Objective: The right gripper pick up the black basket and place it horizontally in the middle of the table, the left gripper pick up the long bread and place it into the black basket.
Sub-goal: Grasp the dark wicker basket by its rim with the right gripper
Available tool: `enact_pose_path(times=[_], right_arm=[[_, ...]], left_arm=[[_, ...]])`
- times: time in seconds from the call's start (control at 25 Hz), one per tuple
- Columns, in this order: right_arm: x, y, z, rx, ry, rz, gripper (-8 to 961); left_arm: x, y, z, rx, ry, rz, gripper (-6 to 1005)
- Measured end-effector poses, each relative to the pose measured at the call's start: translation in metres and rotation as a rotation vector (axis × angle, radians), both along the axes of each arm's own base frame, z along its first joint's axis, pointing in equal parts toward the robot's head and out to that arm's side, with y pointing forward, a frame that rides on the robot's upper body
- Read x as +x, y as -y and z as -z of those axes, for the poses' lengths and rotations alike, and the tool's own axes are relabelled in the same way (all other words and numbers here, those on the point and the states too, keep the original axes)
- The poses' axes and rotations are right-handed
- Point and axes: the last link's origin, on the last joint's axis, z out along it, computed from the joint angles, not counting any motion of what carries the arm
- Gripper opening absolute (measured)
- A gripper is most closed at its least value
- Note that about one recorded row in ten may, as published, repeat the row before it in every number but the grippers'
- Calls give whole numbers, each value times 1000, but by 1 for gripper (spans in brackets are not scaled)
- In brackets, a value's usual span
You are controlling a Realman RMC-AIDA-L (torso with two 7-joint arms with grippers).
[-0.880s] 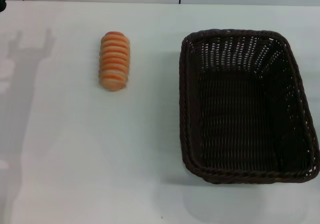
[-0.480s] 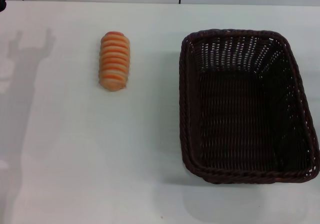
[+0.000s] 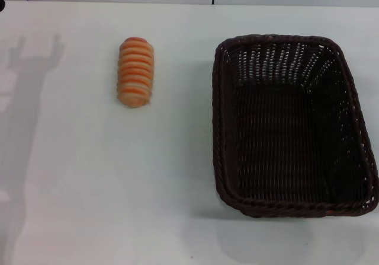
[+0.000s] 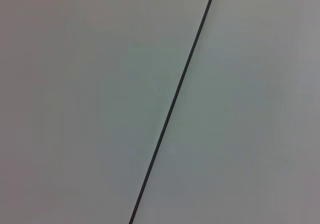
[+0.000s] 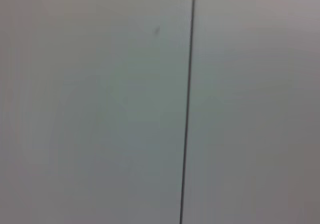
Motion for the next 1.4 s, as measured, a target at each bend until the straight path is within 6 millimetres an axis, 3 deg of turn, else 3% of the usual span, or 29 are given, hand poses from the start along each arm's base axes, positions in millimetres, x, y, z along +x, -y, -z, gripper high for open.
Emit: enact_pose_path(times=[0.36,0.92,1.2,1.4], right_arm=[[-39,-14,-12,-87,-37,140,767],[-79,-20,-15,-219,-84,247,766],[-56,-26,-10,-155,-62,223,765],[-46,-10,-16,-46,-55,33,764]], left_arm=[[-3,4,-2,6,1,-5,862],[-8,8,-4,18,0,-14,863],[-8,10,-6,26,-5,-7,863],[-7,9,-8,29,-7,1,863]])
